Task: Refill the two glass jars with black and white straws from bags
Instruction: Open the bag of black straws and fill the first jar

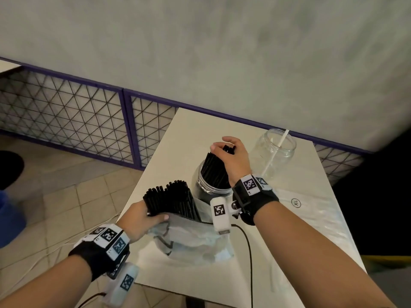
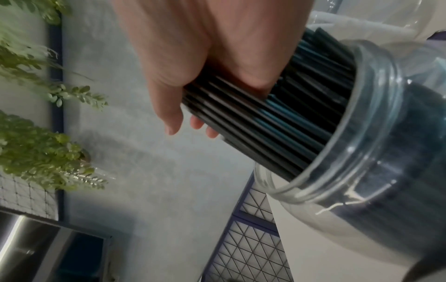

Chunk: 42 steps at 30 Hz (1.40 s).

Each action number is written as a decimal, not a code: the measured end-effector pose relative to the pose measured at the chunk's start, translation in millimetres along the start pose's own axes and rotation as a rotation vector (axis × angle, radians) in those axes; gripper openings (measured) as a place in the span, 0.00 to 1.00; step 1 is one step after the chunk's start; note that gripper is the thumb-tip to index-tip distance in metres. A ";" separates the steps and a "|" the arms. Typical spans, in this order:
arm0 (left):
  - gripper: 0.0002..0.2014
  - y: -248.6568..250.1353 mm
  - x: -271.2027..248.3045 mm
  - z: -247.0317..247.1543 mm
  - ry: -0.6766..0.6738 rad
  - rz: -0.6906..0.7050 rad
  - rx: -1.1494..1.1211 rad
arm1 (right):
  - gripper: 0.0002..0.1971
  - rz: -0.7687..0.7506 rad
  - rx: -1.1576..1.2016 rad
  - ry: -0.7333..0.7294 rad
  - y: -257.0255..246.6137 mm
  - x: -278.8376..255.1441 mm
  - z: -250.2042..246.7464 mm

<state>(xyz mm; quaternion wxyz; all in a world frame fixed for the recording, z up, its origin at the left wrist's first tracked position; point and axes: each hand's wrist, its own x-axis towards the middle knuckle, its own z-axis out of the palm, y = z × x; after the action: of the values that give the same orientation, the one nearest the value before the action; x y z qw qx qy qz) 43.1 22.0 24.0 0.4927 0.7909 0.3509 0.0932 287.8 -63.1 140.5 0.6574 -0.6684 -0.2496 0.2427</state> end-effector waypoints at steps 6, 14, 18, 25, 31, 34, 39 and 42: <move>0.27 6.1 3.4 -0.6 0.006 -0.007 0.012 | 0.11 -0.149 -0.291 -0.112 6.0 -1.8 2.0; 0.33 17.0 12.3 4.6 0.006 0.010 0.062 | 0.16 -0.538 -0.867 -0.405 35.1 -6.5 -3.5; 0.25 18.2 14.4 8.2 0.013 -0.010 0.062 | 0.26 -0.564 -1.206 -0.511 32.7 -8.5 -10.8; 0.25 17.7 15.4 8.9 0.015 0.014 0.066 | 0.35 -0.581 -1.454 -0.478 22.1 -5.6 -24.3; 0.27 16.5 15.7 9.5 0.018 0.013 0.081 | 0.38 -0.548 -1.500 -0.511 24.8 -1.5 -31.5; 0.27 18.2 14.2 9.3 0.015 0.005 0.083 | 0.40 -0.552 -1.453 -0.373 22.9 0.9 -28.7; 0.25 16.7 15.1 9.3 0.017 0.010 0.104 | 0.44 -0.294 -1.369 -0.321 28.1 13.1 -13.4; 0.21 16.8 13.9 9.1 0.015 0.009 0.092 | 0.35 -0.333 -1.303 -0.278 30.5 17.2 -6.9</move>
<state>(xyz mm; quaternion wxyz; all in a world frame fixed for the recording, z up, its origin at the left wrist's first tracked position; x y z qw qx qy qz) 65.6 20.1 30.9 0.4527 0.8136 0.3548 0.0852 305.7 -57.5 110.2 0.1116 -0.8430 -0.5258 0.0223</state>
